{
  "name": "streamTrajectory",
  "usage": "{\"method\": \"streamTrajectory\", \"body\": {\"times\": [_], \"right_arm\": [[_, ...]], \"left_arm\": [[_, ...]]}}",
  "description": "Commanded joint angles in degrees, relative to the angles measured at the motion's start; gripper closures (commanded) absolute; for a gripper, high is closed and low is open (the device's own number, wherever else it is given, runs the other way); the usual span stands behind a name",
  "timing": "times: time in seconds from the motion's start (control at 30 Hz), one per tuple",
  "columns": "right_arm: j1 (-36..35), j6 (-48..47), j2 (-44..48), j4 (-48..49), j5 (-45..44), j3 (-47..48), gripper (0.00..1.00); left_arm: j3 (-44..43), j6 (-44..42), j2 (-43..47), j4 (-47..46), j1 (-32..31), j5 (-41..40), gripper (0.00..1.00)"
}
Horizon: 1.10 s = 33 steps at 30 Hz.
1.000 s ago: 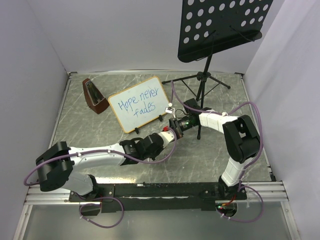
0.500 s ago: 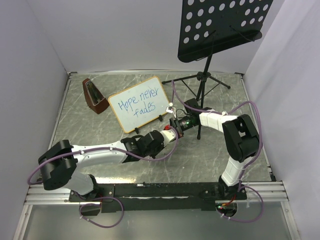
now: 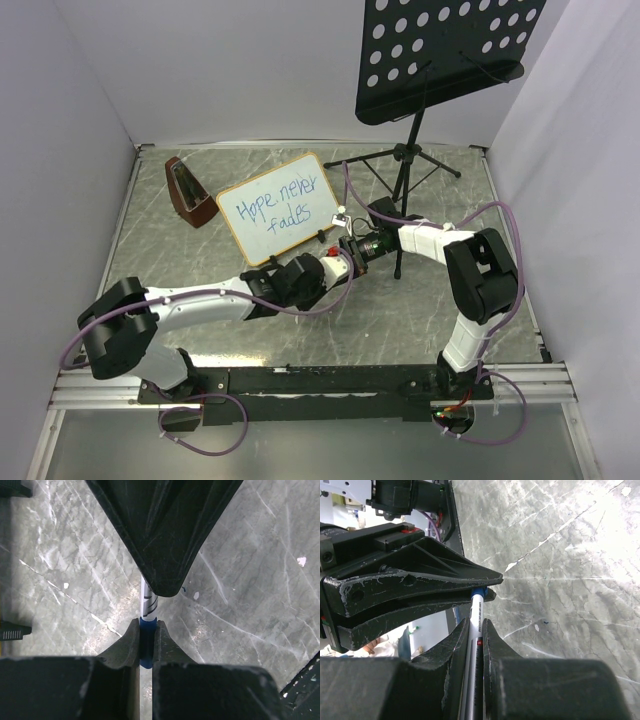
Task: Write a sentence on the whiteboard
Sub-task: Close the whiteboard marker at the center of the board, then place the whiteboard marker at the center of the board.
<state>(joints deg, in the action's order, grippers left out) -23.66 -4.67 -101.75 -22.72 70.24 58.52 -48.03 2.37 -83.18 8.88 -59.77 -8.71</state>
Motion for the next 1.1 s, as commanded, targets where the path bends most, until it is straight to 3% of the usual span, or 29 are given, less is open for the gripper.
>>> {"method": "streamTrajectory", "body": {"times": [0.0,0.07,0.27,0.43,0.67,0.97,1.07], "right_arm": [[-3.0,-1.3,-1.3,-1.8,3.2,0.9,1.00],[-2.8,-2.4,-0.9,-2.6,3.2,1.2,1.00],[0.5,-4.1,1.1,-4.6,4.4,1.9,0.66],[1.3,-4.4,2.4,-4.5,4.7,1.9,0.57],[3.6,-5.6,3.7,-5.5,3.7,2.1,0.30],[6.7,-5.3,6.8,-4.0,0.4,1.2,0.20],[6.9,-6.0,7.3,-4.6,0.2,1.2,0.20]], "left_arm": [[-3.2,1.0,2.7,-21.3,1.1,2.7,0.99],[-3.0,1.8,2.1,-18.9,1.2,4.0,0.99],[4.9,9.3,5.4,-14.9,0.7,6.7,0.99],[9.0,14.1,7.9,-11.6,-0.1,7.1,0.99],[8.8,17.8,4.3,-6.8,-0.2,8.2,0.99],[9.4,23.6,-0.6,-3.2,-0.2,9.5,0.94],[8.7,24.9,-1.4,-1.6,-0.2,8.9,0.79]]}}
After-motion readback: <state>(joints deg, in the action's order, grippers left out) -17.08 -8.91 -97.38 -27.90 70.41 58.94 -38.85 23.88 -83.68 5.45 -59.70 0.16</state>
